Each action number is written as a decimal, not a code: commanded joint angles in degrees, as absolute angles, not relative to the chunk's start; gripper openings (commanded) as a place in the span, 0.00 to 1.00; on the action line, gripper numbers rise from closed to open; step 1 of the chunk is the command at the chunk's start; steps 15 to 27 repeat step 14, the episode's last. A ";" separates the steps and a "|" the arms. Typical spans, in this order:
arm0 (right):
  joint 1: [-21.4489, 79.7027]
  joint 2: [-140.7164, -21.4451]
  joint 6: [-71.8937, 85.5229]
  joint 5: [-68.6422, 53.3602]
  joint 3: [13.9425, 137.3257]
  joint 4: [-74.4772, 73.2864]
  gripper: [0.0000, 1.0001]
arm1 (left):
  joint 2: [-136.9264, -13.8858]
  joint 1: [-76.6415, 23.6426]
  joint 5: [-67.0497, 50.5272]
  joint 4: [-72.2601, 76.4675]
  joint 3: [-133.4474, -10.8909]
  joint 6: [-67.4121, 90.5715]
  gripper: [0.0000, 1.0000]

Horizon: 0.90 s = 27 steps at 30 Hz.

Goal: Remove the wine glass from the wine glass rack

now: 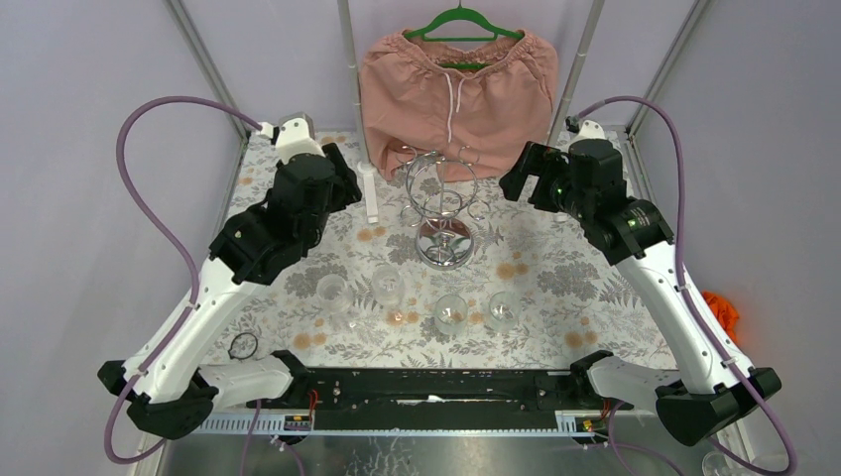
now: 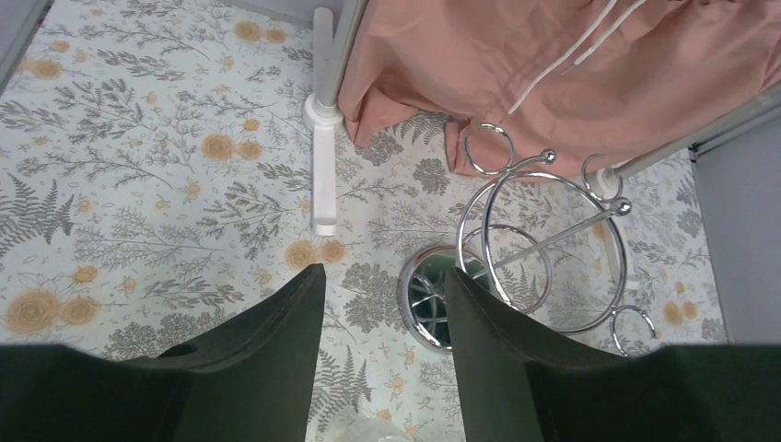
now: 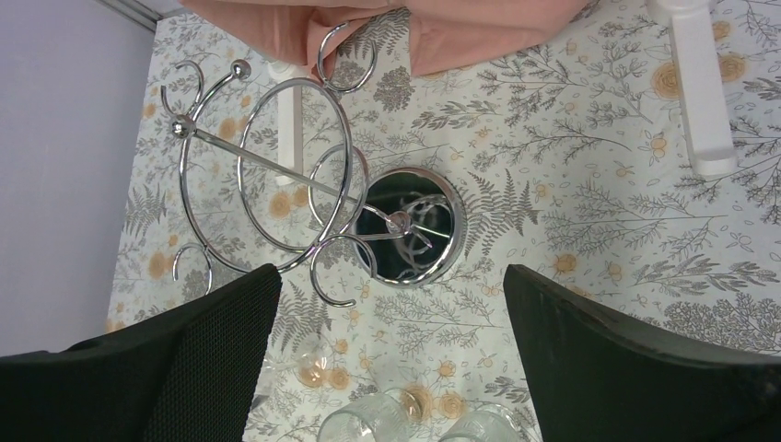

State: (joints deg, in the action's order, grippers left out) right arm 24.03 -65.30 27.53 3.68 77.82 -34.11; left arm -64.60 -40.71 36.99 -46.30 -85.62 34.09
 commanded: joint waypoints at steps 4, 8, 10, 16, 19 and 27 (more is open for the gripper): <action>23.83 -63.91 25.39 6.48 77.92 -33.97 1.00 | -64.18 -39.29 32.50 -41.35 -85.57 35.09 0.59; 23.77 -63.93 24.84 6.44 77.64 -33.85 1.00 | -63.64 -39.28 32.01 -41.37 -85.50 34.85 0.59; 23.81 -64.15 24.52 6.99 77.54 -34.00 1.00 | -63.31 -39.27 31.82 -41.37 -85.43 34.81 0.60; 23.77 -63.85 24.12 8.48 77.34 -34.39 1.00 | -62.68 -39.28 31.64 -41.23 -85.29 34.73 0.60; 23.77 -63.85 24.12 8.48 77.34 -34.39 1.00 | -62.68 -39.28 31.64 -41.23 -85.29 34.73 0.60; 23.77 -63.85 24.12 8.48 77.34 -34.39 1.00 | -62.68 -39.28 31.64 -41.23 -85.29 34.73 0.60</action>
